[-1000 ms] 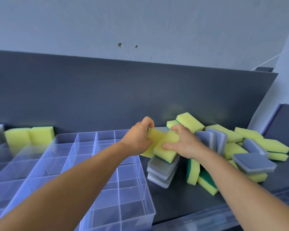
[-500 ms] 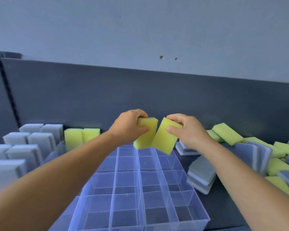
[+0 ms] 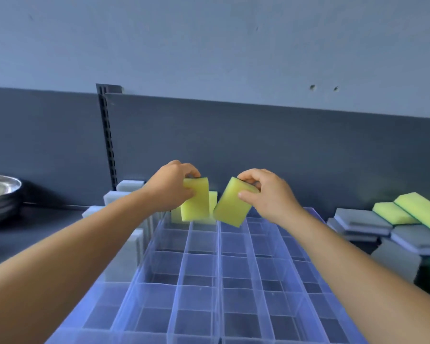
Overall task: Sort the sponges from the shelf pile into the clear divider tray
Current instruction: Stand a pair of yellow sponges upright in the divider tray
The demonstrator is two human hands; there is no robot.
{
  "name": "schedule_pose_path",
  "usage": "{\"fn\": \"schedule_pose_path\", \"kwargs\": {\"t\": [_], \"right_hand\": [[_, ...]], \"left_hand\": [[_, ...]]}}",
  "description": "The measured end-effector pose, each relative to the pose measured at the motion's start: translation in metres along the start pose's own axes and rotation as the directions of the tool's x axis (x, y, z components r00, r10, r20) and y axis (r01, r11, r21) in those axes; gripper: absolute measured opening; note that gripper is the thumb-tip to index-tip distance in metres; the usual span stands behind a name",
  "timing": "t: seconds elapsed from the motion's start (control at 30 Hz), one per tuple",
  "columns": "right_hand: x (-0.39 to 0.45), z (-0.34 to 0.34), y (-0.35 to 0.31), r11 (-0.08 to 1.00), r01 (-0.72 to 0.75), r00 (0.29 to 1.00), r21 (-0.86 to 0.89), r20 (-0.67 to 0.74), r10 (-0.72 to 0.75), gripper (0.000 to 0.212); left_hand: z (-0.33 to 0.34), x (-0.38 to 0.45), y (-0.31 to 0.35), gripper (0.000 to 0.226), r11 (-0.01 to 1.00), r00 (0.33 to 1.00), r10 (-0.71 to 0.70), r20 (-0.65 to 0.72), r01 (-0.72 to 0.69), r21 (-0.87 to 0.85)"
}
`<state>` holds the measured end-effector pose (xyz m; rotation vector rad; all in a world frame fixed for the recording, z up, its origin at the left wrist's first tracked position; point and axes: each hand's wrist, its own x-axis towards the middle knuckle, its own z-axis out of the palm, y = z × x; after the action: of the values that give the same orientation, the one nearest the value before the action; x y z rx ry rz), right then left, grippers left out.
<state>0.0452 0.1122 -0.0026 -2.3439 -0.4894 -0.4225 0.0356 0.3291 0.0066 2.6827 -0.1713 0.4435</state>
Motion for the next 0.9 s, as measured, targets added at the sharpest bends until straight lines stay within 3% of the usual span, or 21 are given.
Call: {"fn": "schedule_pose_path", "kwargs": {"t": [0.43,0.63,0.8,0.9], "right_hand": [[0.033,0.068,-0.009,0.996,0.017,0.997,-0.083,0.073,-0.011,0.028],[0.04,0.082,-0.01,0.961,0.078,0.991,-0.266,0.13,-0.044,0.029],[0.039,0.098,-0.012,0.922,0.112,0.97,-0.371,0.243,-0.02,0.036],[0.039,0.099,-0.011,0.924,0.089,0.965,-0.372,0.26,0.012,0.039]], "left_hand": [[0.004,0.006,-0.055,0.032,0.998,0.995,-0.022,0.092,0.016,0.065],[0.014,0.014,-0.056,0.035,0.966,0.989,0.021,0.149,-0.059,0.253],[0.021,0.021,-0.049,0.04,0.861,0.956,0.046,0.29,-0.185,0.473],[0.025,0.024,-0.048,0.044,0.823,0.944,0.056,0.326,-0.228,0.52]]}}
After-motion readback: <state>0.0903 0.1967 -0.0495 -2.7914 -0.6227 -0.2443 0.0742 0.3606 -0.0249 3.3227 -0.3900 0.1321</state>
